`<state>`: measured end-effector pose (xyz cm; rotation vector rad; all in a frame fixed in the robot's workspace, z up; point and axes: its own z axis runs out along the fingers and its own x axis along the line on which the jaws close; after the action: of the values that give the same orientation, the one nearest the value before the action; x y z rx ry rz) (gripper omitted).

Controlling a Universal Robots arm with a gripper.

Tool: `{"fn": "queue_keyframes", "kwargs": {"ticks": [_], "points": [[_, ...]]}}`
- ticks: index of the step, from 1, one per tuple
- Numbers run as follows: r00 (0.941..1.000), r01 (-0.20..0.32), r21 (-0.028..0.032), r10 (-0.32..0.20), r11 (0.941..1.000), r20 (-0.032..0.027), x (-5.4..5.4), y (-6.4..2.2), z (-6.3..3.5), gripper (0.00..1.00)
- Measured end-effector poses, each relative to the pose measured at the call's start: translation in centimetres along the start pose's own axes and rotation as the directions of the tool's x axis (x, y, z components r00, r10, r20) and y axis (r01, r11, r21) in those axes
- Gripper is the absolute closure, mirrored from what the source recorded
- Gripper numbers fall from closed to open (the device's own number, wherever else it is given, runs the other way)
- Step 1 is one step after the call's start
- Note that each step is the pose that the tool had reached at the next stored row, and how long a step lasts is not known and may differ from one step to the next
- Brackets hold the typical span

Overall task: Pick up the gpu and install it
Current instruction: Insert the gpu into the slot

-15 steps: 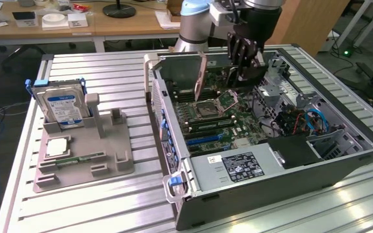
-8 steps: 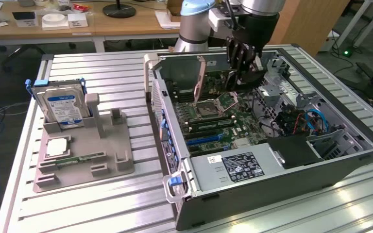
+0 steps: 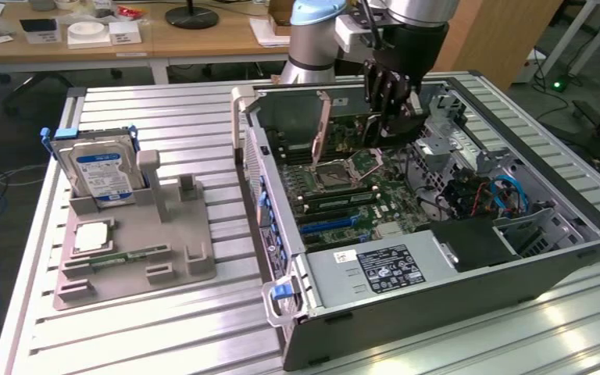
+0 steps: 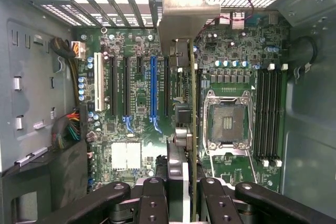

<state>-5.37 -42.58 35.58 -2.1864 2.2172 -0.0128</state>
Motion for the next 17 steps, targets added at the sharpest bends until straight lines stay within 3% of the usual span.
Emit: {"fn": "queue_keyframes", "kwargs": {"ticks": [14, 17], "points": [[1.0, 0.002, 0.0003, -0.002, 1.0, -0.0003, 0.16, 0.01, 0.4, 0.72], [1.0, 0.002, -0.0037, -0.002, 1.0, -0.0006, 0.18, 0.02, 0.53, 0.72]]}}
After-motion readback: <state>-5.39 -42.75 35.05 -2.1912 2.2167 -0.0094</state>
